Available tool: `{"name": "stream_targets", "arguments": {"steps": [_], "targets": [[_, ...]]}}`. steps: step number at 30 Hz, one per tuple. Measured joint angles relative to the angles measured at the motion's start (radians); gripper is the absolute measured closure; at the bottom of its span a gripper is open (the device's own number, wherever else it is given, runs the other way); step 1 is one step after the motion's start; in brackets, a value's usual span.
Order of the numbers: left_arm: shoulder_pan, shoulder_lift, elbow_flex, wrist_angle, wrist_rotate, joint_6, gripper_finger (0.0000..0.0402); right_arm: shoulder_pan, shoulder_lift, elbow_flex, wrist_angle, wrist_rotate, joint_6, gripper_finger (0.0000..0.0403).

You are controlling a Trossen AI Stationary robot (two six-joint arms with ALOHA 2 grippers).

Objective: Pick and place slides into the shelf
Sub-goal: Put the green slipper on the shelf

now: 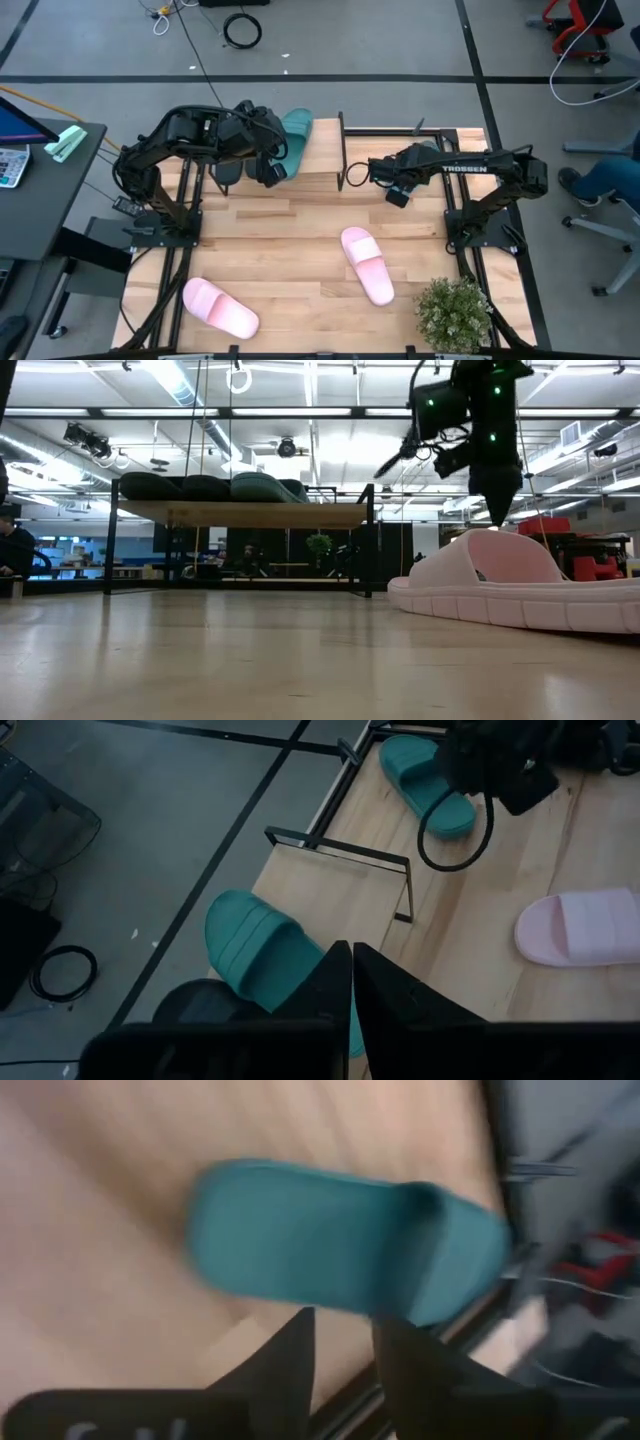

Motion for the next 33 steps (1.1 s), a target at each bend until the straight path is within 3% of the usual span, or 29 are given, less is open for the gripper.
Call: {"name": "stream_targets", "arguments": {"steps": [4, 10, 23, 28, 33], "targets": [[0.001, 0.000, 0.000, 0.000, 0.000, 0.000, 0.0383, -0.014, 0.000, -0.040, 0.035, 0.158, 0.046, 0.0261], [0.001, 0.000, 0.000, 0.000, 0.000, 0.000, 0.0391, -0.089, 0.000, -0.042, 0.094, -0.018, 0.133, 0.0243], [0.001, 0.000, 0.000, -0.001, 0.000, 0.000, 0.0382, -0.217, 0.038, -0.113, 0.146, 0.006, 0.140, 0.0243], [0.001, 0.000, 0.000, -0.001, 0.000, 0.001, 0.0391, -0.237, 0.045, -0.167, 0.151, 0.168, 0.158, 0.0243], [0.001, 0.000, 0.000, -0.001, 0.000, 0.002, 0.0388, -0.262, 0.045, -0.170, 0.175, 0.109, 0.148, 0.0243]]}}
